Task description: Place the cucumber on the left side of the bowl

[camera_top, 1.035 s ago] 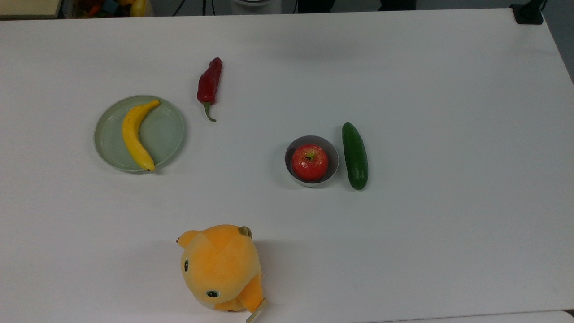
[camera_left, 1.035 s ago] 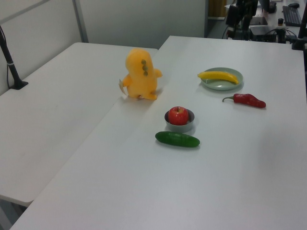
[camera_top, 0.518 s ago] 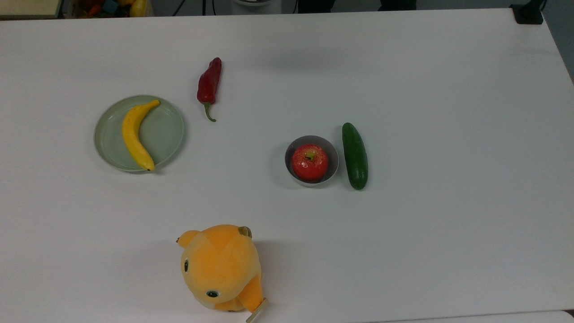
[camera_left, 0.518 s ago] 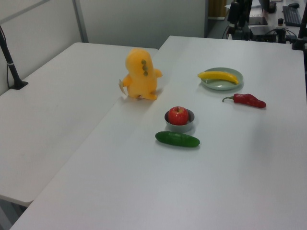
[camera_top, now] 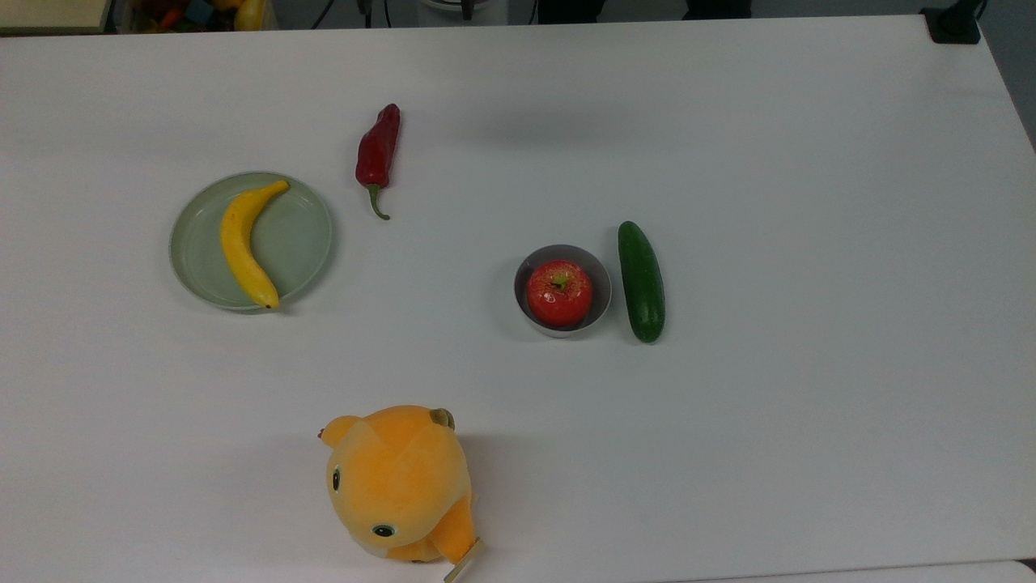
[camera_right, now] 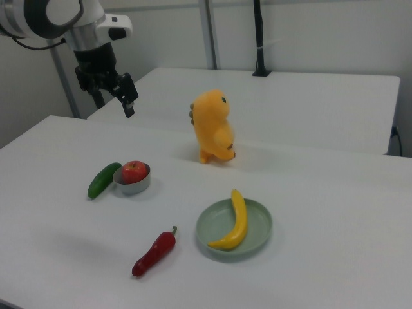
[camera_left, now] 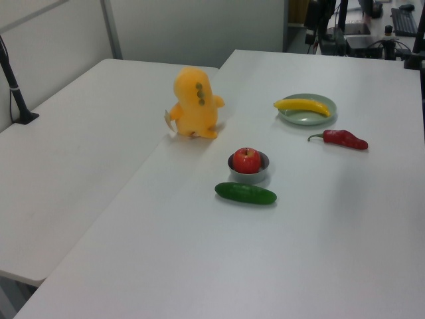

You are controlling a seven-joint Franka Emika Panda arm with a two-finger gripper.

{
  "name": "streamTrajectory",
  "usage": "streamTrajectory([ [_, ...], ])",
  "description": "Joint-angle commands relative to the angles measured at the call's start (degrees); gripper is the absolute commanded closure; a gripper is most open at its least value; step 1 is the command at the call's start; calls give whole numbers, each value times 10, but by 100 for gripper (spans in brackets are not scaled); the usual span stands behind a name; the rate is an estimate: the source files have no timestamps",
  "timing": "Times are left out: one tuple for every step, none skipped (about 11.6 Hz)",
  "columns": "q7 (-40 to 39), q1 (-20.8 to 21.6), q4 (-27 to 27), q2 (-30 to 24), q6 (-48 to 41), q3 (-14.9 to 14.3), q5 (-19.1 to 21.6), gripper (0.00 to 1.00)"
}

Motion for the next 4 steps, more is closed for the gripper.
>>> streamTrajectory([
  [-46, 13, 13, 1, -21, -10, 15, 0],
  [-46, 13, 13, 2, -20, -10, 15, 0],
  [-46, 12, 13, 2, -19, -10, 15, 0],
  [-46, 12, 13, 2, -19, -10, 15, 0],
])
